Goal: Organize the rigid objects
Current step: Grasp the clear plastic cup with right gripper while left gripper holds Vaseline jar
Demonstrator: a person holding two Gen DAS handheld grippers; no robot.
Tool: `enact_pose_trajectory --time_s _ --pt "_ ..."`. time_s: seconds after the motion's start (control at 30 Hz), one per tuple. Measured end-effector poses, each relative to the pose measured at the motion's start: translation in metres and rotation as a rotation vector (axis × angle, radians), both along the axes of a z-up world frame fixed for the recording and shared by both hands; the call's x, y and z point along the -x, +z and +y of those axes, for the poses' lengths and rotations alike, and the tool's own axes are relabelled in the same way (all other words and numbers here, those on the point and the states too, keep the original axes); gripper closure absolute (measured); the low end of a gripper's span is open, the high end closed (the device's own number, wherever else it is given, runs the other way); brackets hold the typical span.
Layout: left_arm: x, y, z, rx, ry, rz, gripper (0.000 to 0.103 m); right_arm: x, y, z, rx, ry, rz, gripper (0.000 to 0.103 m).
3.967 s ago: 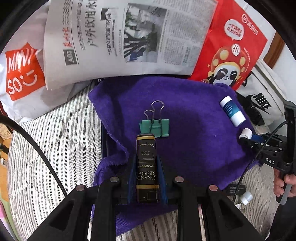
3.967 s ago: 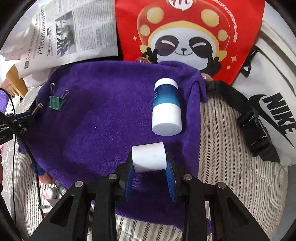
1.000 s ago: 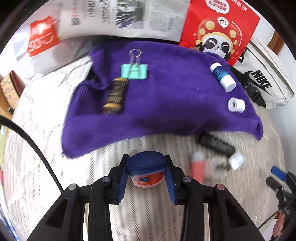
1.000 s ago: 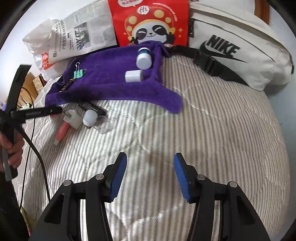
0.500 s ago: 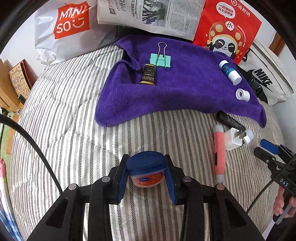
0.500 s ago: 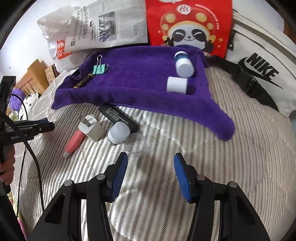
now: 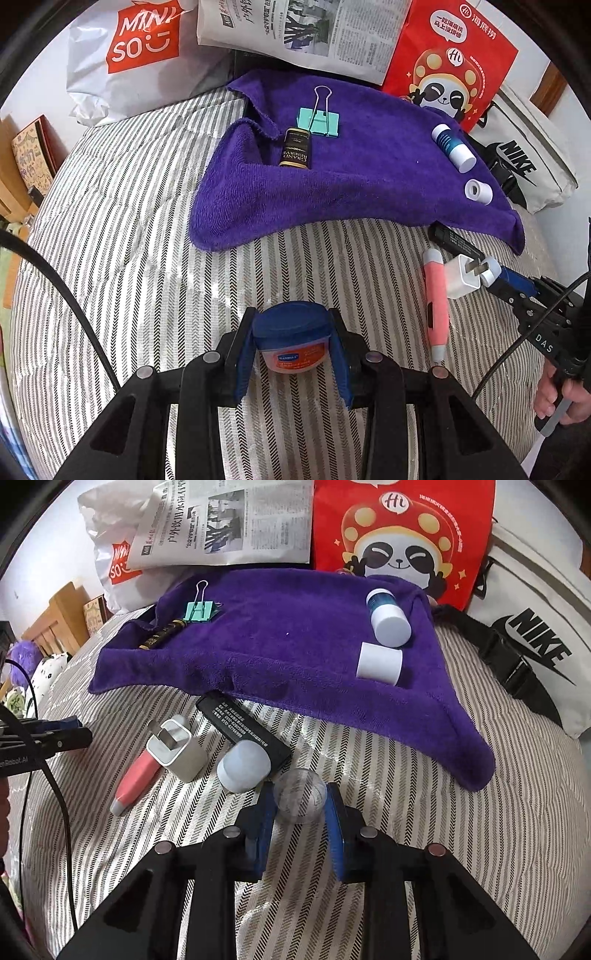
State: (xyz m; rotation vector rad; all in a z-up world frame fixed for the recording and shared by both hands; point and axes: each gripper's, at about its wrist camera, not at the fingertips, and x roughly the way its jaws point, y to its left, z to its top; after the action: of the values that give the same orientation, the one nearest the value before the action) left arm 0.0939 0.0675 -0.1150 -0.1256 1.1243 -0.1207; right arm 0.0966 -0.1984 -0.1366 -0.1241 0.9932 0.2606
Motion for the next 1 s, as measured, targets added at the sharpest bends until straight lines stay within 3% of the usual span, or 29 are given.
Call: enact_pose_trajectory --time_s 0.17,0.27,0.5,0.73,1.0 --pt "0.004 0.0 0.0 -0.005 -0.013 -0.013 0.068 0.012 0.002 -0.022 0.046 -0.059 -0.002 0.076" --pt "0.004 -0.001 -0.004 -0.025 -0.016 -0.018 0.068 0.018 -0.001 -0.038 0.002 -0.084 0.012 0.076" --pt "0.006 -0.001 -0.019 -0.133 -0.032 -0.034 0.068 0.026 -0.006 -0.039 -0.005 -0.071 -0.07 0.076" --pt "0.012 -0.002 -0.015 -0.106 -0.021 -0.069 0.069 0.03 -0.006 -0.04 -0.013 -0.078 -0.105 0.076" --pt "0.02 -0.003 -0.02 -0.135 0.002 -0.118 0.068 0.03 -0.007 -0.047 -0.061 -0.081 -0.106 0.075"
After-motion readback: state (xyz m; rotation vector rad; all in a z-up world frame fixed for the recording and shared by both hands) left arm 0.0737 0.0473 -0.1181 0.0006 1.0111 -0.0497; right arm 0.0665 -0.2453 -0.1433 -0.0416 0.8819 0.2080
